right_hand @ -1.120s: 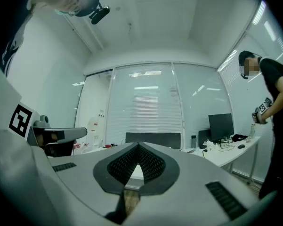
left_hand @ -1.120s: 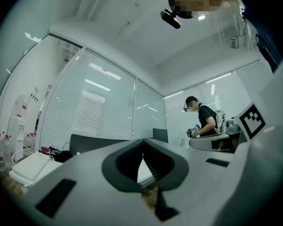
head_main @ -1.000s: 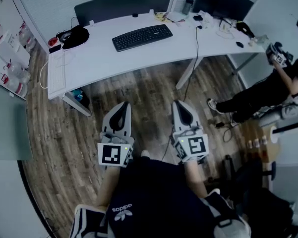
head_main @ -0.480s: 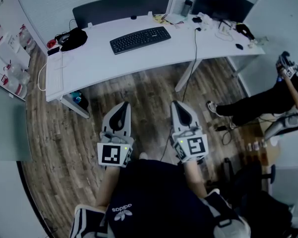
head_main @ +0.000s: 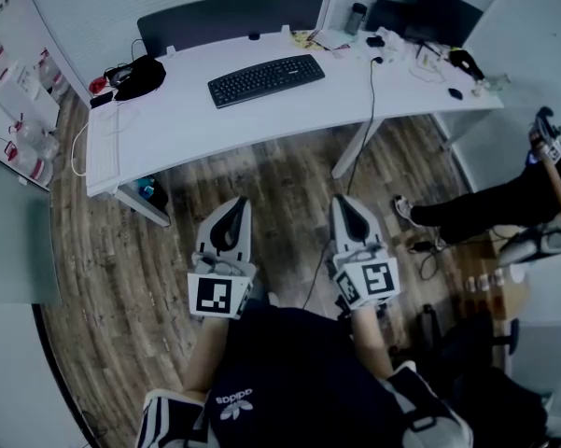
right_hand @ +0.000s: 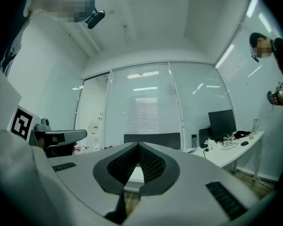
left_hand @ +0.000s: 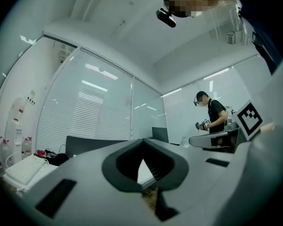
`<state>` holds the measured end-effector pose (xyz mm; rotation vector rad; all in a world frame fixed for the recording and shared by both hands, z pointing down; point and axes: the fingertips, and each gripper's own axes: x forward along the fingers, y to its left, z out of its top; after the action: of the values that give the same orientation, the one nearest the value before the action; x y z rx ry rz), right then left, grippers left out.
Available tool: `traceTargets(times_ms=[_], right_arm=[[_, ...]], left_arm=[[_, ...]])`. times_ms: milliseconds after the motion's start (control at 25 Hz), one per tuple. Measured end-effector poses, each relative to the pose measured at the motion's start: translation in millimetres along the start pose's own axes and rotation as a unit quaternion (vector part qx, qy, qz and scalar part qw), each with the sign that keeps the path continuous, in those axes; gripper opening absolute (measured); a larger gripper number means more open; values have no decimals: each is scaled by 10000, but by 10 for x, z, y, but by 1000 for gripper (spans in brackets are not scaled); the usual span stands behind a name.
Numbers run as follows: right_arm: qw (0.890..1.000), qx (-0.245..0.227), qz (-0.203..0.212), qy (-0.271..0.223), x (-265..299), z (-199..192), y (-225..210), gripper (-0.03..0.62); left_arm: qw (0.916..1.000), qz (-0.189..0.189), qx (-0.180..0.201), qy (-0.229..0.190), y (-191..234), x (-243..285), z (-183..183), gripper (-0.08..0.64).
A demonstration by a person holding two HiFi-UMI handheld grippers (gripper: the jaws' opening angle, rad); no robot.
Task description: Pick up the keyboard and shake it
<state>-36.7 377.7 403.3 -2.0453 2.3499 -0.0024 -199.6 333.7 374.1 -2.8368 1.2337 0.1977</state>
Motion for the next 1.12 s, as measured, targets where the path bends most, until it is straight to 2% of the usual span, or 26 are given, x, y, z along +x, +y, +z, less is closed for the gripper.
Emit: traceTargets(times_ms=[280,640,920,1120], right_arm=[[9998,74,-105,138,315,-95,-83,3],[9994,68,-158,313,1160,-79,-211,5],[9978,58,-354,554,1606,-167,-297,3],[9960,83,-469,754,1791,-289,-355,3]], left_arm=[[9998,-161,59,130,209,276,-88,3],[9991,-409,-66,75,812,1084,-62,3],[9973,-551,-147,464,1249,1467,-260,3],[9964,-646,7,546,1364,1577,-365,3]])
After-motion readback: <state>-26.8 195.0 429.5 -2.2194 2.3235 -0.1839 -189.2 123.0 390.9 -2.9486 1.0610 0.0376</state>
